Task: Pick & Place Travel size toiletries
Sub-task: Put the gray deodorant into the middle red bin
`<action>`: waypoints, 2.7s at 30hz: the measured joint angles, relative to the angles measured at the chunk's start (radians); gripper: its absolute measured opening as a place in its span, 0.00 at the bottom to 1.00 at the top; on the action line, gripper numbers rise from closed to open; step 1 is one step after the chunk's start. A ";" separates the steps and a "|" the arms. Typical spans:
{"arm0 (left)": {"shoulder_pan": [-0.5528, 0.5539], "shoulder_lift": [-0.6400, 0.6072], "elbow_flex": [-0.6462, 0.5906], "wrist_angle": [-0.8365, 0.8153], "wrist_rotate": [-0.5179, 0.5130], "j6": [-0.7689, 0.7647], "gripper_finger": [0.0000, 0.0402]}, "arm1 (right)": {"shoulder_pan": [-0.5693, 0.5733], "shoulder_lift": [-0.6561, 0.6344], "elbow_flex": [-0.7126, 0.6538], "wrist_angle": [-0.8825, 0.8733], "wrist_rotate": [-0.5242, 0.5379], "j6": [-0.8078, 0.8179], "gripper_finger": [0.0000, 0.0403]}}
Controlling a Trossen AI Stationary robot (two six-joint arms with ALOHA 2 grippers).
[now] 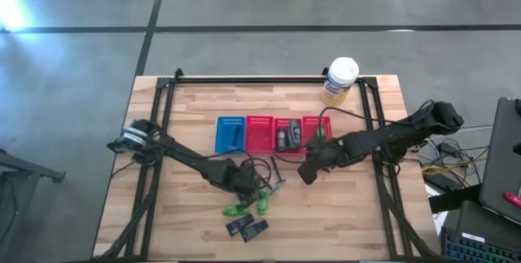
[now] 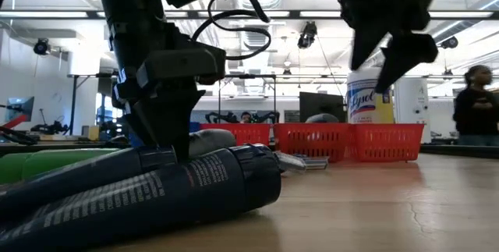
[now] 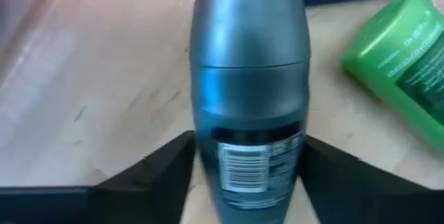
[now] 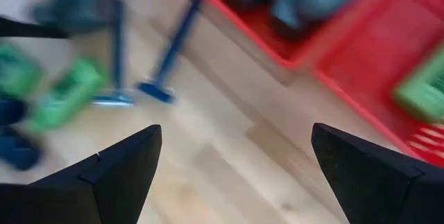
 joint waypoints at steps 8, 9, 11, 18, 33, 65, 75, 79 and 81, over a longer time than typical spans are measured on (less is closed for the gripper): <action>-0.005 -0.085 -0.002 0.046 -0.091 0.164 0.48 | -0.022 -0.053 0.000 0.192 -0.085 -0.007 0.91; -0.008 -0.111 -0.002 0.061 -0.121 0.195 0.48 | -0.029 -0.061 0.000 0.203 -0.093 -0.004 0.91; -0.010 -0.168 -0.002 0.082 -0.178 0.245 0.48 | -0.044 -0.077 0.000 0.218 -0.109 0.004 0.91; 0.022 -0.280 -0.022 0.271 -0.217 0.432 0.48 | -0.103 -0.099 0.000 0.358 -0.177 0.010 0.91; 0.083 -0.277 -0.015 0.303 -0.203 0.540 0.48 | -0.180 -0.048 0.003 0.499 -0.274 0.000 0.91; 0.263 -0.284 -0.017 0.600 -0.067 0.214 0.48 | -0.156 -0.082 0.002 0.561 0.138 0.049 0.91; 0.262 -0.284 -0.017 0.598 -0.061 0.220 0.48 | -0.157 -0.070 0.002 0.577 0.206 0.068 0.69; 0.266 -0.284 -0.017 0.601 -0.061 0.226 0.48 | -0.156 -0.068 0.002 0.577 0.183 0.077 0.57; 0.269 -0.284 -0.017 0.600 -0.060 0.225 0.48 | -0.156 -0.061 0.002 0.576 0.177 0.088 0.53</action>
